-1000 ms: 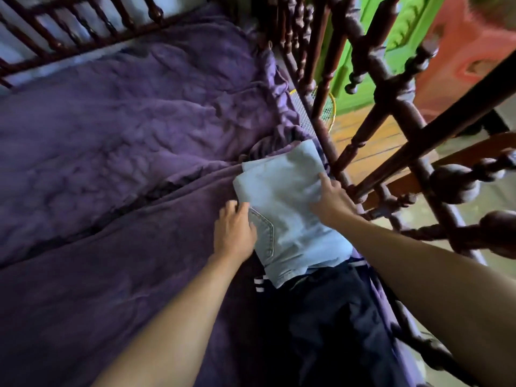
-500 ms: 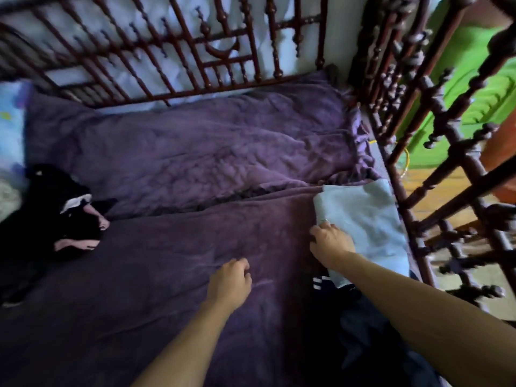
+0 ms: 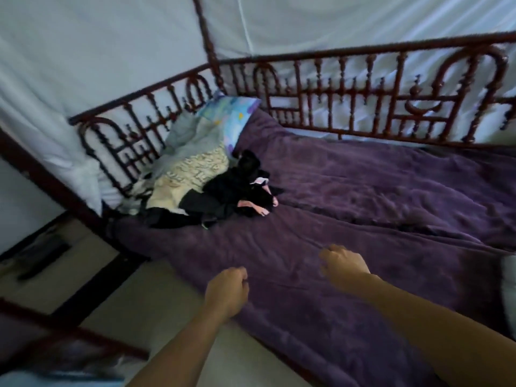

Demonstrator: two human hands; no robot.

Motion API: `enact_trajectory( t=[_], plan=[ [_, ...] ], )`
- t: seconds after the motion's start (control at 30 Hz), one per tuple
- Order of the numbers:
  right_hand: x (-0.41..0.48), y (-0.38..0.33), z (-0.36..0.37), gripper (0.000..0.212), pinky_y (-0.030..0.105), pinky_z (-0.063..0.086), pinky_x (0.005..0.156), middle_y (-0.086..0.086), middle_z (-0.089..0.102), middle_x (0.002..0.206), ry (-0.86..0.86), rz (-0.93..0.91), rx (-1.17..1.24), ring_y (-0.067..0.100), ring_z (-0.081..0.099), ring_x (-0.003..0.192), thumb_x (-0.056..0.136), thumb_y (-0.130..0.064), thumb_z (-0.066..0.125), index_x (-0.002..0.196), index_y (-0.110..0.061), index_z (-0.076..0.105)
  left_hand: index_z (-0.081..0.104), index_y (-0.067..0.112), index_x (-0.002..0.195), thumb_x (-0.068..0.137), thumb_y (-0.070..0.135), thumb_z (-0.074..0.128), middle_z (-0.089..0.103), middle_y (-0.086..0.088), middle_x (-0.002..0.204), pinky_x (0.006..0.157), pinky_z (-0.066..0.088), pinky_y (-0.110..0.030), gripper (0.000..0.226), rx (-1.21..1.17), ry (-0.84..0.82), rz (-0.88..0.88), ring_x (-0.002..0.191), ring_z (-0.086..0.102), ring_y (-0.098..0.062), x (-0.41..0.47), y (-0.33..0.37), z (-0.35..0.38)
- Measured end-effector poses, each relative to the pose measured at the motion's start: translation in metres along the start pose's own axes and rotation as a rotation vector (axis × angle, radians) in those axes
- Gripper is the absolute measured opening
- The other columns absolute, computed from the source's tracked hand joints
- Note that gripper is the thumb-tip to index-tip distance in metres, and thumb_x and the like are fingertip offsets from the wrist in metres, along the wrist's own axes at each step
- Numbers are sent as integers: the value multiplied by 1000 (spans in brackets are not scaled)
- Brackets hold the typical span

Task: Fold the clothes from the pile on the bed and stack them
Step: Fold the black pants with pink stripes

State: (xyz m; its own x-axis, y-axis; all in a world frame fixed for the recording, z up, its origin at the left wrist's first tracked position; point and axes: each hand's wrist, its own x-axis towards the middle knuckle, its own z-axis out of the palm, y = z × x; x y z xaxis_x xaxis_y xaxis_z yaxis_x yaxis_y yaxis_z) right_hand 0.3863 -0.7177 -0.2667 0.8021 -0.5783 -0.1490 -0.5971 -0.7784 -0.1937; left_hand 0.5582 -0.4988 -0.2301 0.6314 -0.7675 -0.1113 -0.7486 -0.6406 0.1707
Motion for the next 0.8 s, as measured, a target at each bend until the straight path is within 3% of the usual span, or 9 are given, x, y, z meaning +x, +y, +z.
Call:
enact_trajectory(
  t=[0.2,0.33,0.5,0.63,0.8],
  plan=[
    [51,-128,-14,35,35,46,85,1,50,128,67,-186,-8,24,52,119,94,-40,47,125,-24,52,63,16,96,89,25,50,68,-5,100,77,46,-33,17,-55,68,-152,98,62,-25,-26,-120,-49],
    [94,-182,-12,30,33,45,80,-2,52,123,77,-256,-22,22,54,113,93,-40,46,119,-26,54,60,9,94,92,23,50,66,-11,103,77,42,-33,17,-91,93,-154,98,60,-27,-21,-179,-62],
    [166,-231,5,28,33,45,81,-2,53,121,40,-264,12,22,55,113,94,-38,46,117,-25,55,58,15,96,95,27,47,63,-5,107,77,41,-29,17,-73,60,-204,103,58,-23,24,-243,-71],
    [230,-262,19,34,33,45,85,-1,51,127,-23,-230,49,22,54,116,94,-39,47,125,-26,54,51,22,84,94,27,48,62,-1,100,75,41,-29,11,-92,-1,-214,101,59,-21,78,-289,-81],
    [299,-293,23,33,33,43,85,0,53,127,-58,-200,70,24,55,114,93,-36,47,123,-27,55,61,12,95,93,25,50,66,-5,103,83,47,-34,17,-131,12,-200,100,60,-24,141,-337,-94]
  ],
)
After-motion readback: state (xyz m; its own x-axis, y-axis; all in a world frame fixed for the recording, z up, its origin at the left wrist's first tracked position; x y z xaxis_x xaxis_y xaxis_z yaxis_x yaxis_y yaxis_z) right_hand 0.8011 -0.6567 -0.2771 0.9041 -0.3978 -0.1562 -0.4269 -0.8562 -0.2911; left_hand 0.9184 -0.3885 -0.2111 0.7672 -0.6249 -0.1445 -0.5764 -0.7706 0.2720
